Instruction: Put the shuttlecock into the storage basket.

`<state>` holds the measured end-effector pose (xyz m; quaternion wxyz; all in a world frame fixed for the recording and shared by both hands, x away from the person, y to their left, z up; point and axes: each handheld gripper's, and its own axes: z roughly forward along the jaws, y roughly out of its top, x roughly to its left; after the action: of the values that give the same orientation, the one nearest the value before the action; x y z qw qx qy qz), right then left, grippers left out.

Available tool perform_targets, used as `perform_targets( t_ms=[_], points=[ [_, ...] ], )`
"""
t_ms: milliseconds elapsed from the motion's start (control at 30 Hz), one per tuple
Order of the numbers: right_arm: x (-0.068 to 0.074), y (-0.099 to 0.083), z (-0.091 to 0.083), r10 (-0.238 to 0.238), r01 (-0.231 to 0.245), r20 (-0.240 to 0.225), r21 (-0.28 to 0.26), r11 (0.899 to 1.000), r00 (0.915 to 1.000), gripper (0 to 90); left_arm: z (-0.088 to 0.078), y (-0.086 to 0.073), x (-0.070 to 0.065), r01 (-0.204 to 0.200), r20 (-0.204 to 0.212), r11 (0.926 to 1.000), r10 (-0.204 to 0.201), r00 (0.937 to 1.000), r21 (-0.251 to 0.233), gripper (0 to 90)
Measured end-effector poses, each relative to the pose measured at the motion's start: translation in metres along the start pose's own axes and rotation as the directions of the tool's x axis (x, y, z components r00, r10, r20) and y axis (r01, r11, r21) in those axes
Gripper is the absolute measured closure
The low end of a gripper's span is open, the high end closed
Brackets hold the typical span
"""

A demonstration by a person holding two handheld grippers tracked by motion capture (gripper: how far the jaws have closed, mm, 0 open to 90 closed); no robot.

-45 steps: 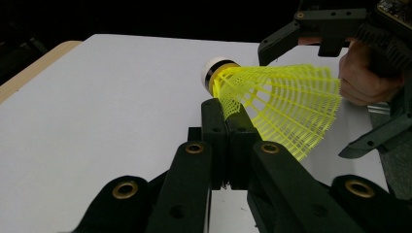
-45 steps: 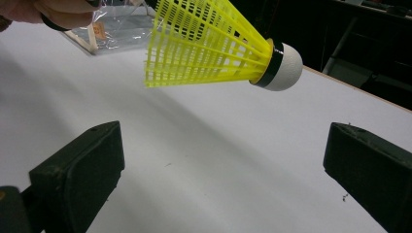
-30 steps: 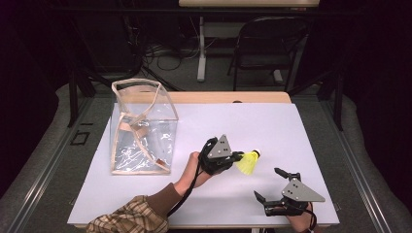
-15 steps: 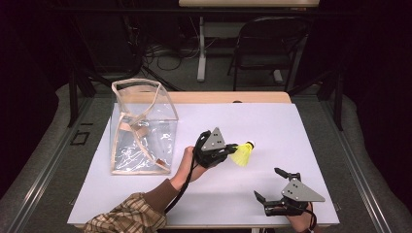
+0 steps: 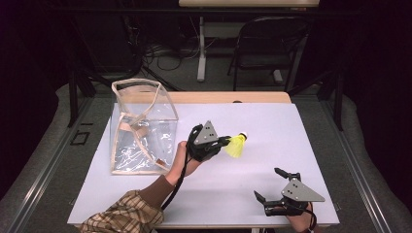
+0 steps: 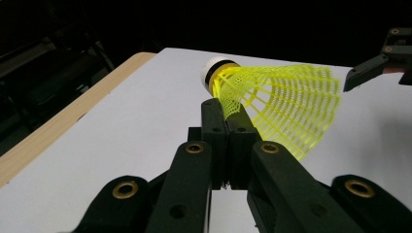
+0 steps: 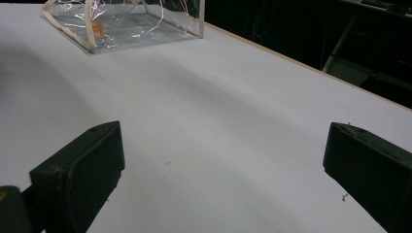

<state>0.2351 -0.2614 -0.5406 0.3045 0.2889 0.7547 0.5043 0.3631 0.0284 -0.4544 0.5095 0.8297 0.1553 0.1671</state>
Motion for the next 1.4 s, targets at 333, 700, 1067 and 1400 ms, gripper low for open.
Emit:
perform_targets(
  t_ms=[333,700,1067,1400],
  points=[
    [0.000,0.000,0.000,0.001,-0.001,0.001,0.000,1.000,1.0000,0.9,-0.007,-0.001,0.010,0.008,-0.035,1.0000,-0.009,0.9994,-0.005,89.3],
    [0.000,0.000,0.000,0.002,-0.002,0.001,0.001,1.000,1.0000,0.9,-0.018,0.000,0.022,0.009,-0.077,1.0000,-0.009,0.9970,-0.002,89.3],
    [0.000,0.000,0.000,0.003,-0.003,0.002,0.002,1.000,1.0000,0.9,-0.026,0.000,0.032,0.020,-0.113,0.9997,-0.021,0.9933,-0.015,89.3],
    [0.000,0.000,0.000,0.004,-0.004,0.002,0.002,1.000,1.0000,1.0,-0.034,-0.001,0.041,0.030,-0.147,0.9992,-0.033,0.9885,-0.025,89.3]
  ],
)
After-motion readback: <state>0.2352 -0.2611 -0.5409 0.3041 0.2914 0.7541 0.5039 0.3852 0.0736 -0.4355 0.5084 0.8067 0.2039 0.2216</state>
